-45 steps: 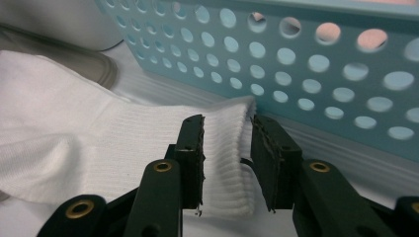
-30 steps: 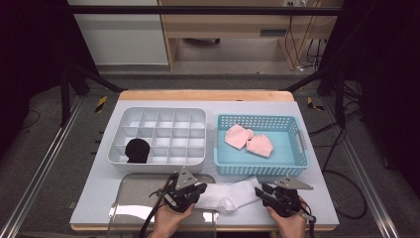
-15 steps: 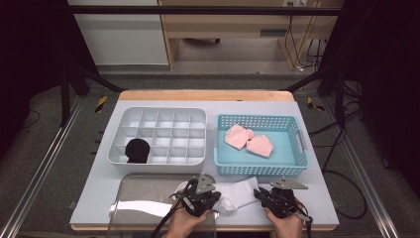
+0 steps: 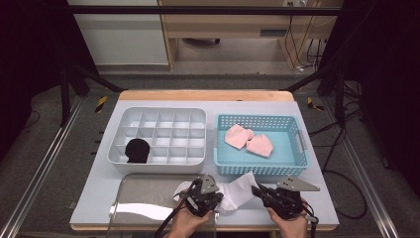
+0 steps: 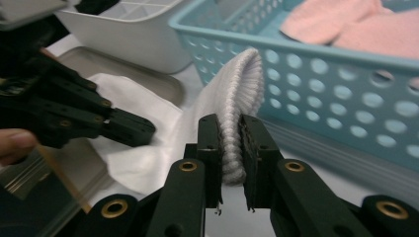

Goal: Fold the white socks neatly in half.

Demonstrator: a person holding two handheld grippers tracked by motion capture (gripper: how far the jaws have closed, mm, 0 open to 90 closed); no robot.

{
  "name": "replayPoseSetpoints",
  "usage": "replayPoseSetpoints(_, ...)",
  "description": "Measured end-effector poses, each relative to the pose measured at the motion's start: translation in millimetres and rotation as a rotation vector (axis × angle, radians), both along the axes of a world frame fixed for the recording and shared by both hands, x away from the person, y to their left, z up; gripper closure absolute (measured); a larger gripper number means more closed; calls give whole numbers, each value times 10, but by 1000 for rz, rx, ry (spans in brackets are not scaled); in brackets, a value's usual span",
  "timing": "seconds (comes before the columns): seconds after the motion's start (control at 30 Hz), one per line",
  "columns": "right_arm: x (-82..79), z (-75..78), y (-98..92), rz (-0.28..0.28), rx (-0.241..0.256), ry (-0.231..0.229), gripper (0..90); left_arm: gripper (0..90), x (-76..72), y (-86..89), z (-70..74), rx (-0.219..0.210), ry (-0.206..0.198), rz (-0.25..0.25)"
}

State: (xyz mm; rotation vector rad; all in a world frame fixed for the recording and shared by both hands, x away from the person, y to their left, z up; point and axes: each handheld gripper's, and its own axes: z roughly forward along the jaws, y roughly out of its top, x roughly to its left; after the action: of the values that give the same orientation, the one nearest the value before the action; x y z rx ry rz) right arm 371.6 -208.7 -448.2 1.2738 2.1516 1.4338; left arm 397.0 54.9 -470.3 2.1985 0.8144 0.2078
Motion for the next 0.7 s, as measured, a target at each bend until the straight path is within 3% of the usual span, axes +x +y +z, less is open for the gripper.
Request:
replayPoseSetpoints(0.13,-18,116,98,45,-9,-23,802,860,-21,211,149,-46,-34,35)
replayPoseSetpoints(0.23,-19,166,158,61,-17,-32,801,852,-22,424,240,-50,-59,78)
replayPoseSetpoints(0.27,-19,166,158,61,-17,-32,801,852,-22,424,240,-50,-59,78)
replayPoseSetpoints(0.43,-6,233,301,98,-23,-34,801,855,6,1013,346,-37,-98,206)
replayPoseSetpoints(0.47,-6,233,301,98,-23,-34,801,855,6,1013,346,-37,-98,206)
replayPoseSetpoints(0.5,7,254,359,111,-29,-33,801,855,17,1164,325,-19,-87,239)
replayPoseSetpoints(0.6,22,277,443,128,-32,-30,800,859,22,1291,269,-6,-71,267)
replayPoseSetpoints(0.7,48,305,578,157,-41,-23,797,871,20,1331,153,-3,-40,266)
